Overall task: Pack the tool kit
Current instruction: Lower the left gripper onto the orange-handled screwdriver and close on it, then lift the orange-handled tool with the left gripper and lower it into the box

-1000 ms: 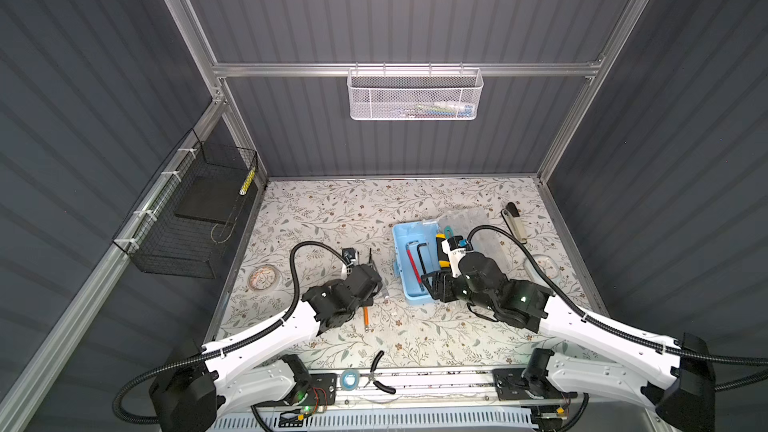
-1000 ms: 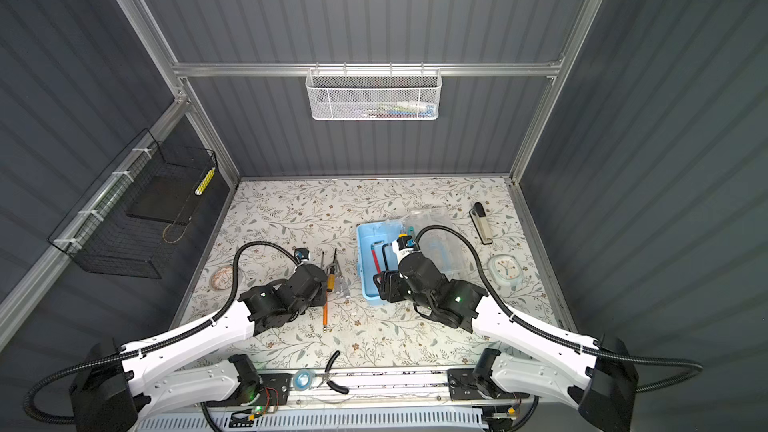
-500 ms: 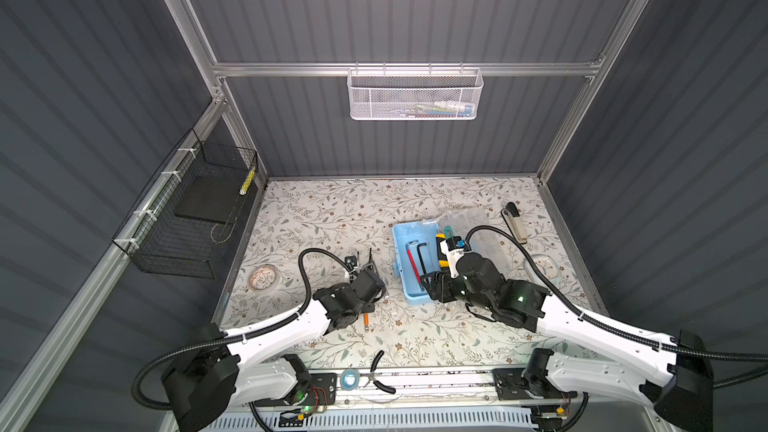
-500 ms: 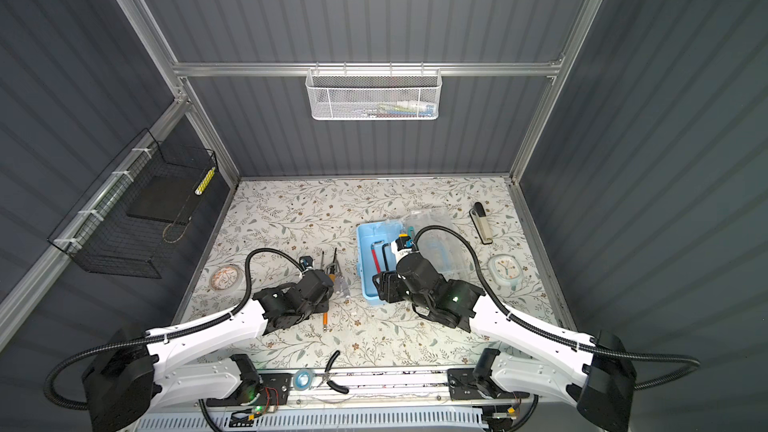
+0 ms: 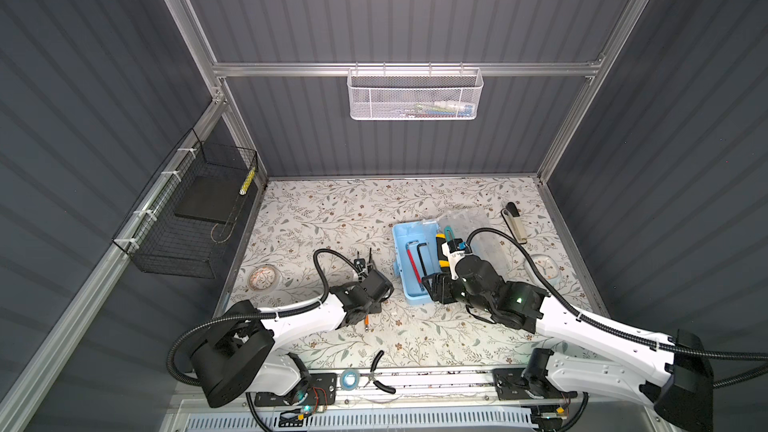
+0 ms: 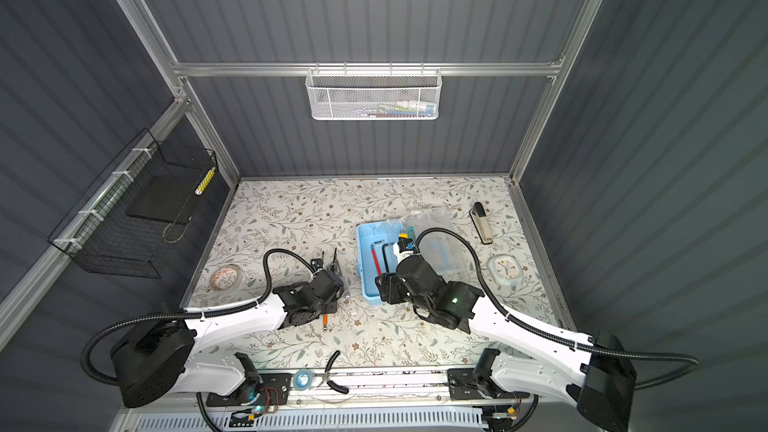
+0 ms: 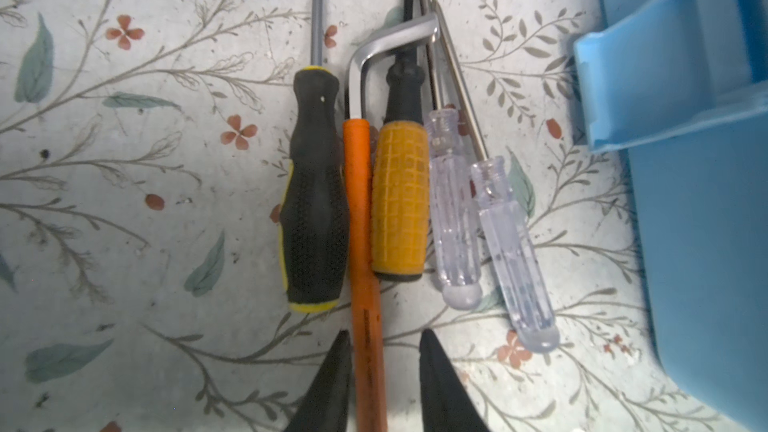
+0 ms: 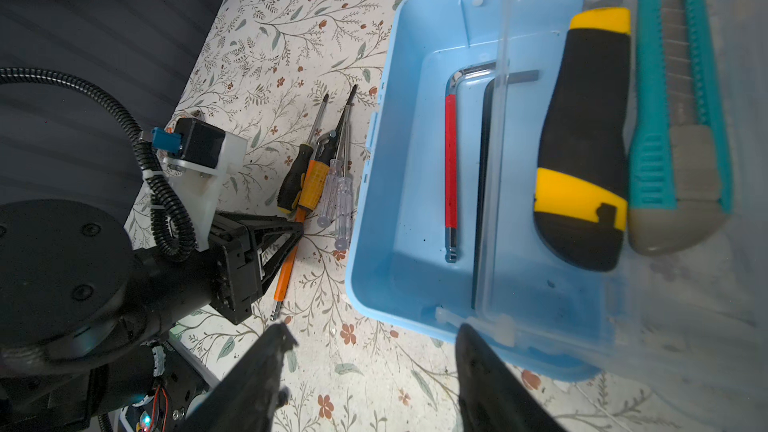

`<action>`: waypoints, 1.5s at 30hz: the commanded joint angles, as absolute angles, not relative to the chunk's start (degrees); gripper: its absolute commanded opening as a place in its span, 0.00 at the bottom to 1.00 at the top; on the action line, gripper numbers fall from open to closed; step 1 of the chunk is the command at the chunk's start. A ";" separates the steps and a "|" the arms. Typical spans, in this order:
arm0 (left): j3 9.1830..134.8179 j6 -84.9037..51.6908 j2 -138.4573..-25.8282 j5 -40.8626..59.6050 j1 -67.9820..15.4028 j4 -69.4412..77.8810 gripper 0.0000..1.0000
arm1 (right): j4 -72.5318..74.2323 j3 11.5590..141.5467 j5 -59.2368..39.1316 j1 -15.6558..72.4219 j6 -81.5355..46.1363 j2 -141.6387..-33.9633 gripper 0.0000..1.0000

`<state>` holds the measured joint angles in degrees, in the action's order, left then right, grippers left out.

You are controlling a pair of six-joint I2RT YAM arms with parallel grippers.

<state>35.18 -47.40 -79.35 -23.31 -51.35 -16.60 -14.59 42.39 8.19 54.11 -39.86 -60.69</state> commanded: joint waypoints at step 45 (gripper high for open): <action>47.13 -43.85 -71.58 -34.62 -50.74 -21.80 0.00 | -12.57 43.54 6.49 49.54 -38.19 -62.37 0.65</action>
